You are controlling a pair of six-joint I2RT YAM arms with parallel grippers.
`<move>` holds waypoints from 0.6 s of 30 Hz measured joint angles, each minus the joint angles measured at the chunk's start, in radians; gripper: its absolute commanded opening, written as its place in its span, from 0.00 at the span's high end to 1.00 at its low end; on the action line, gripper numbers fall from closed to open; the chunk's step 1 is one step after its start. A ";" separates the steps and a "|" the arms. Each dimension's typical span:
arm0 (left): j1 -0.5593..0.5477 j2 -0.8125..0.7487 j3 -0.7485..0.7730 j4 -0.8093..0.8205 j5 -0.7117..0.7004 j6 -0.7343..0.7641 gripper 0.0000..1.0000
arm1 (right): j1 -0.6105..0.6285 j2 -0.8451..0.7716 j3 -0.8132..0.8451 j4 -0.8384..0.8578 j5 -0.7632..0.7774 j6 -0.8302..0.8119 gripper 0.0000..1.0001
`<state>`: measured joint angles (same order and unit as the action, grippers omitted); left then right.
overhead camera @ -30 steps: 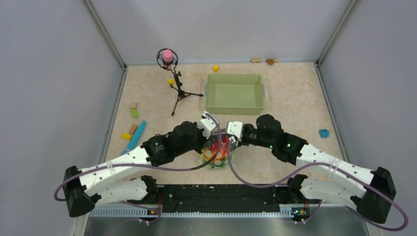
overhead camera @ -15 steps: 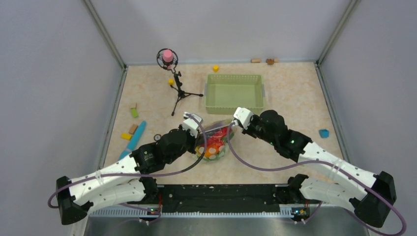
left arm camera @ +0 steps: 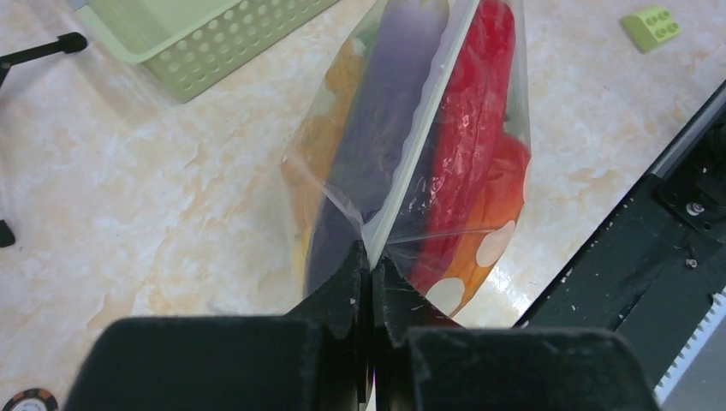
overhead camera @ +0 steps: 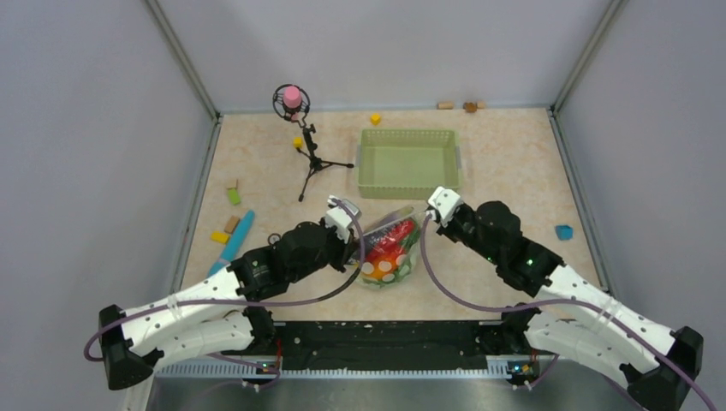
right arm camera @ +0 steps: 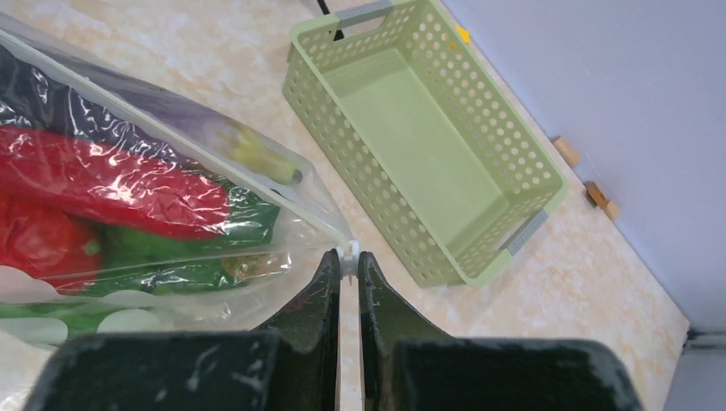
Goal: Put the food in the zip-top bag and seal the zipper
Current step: Place the zipper food storage bag at the center of the board.
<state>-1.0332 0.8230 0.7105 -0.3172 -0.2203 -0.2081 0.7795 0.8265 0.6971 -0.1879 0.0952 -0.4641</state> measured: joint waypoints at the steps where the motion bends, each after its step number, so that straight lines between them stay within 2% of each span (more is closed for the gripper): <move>1: 0.000 0.011 0.007 0.000 0.011 0.001 1.00 | -0.003 -0.030 -0.021 0.012 0.002 0.013 1.00; 2: 0.000 0.023 0.014 0.000 0.020 0.001 0.95 | -0.004 -0.069 -0.045 0.021 0.003 0.032 1.00; 4: 0.001 0.053 0.039 -0.001 0.038 0.001 0.75 | -0.008 -0.140 -0.071 0.019 0.010 0.069 1.00; 7: 0.003 0.082 0.074 -0.006 0.048 -0.004 0.35 | -0.019 -0.231 -0.077 -0.008 0.076 0.140 1.00; 8: 0.004 0.083 0.080 -0.006 0.043 -0.001 0.14 | -0.026 -0.255 -0.076 -0.018 0.112 0.171 1.00; 9: 0.004 0.083 0.084 -0.005 0.030 -0.009 0.05 | -0.031 -0.277 -0.076 -0.030 0.150 0.206 1.00; 13: 0.005 0.063 0.089 -0.006 -0.092 -0.068 0.03 | -0.039 -0.343 -0.076 -0.090 0.286 0.331 1.00; 18: 0.006 0.004 0.141 -0.069 -0.345 -0.185 0.03 | -0.040 -0.358 -0.076 -0.180 0.507 0.506 1.00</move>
<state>-1.0271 0.8268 0.8513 -0.3859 -0.5655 -0.3927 0.7391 0.4686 0.6216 -0.3676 0.6022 0.0418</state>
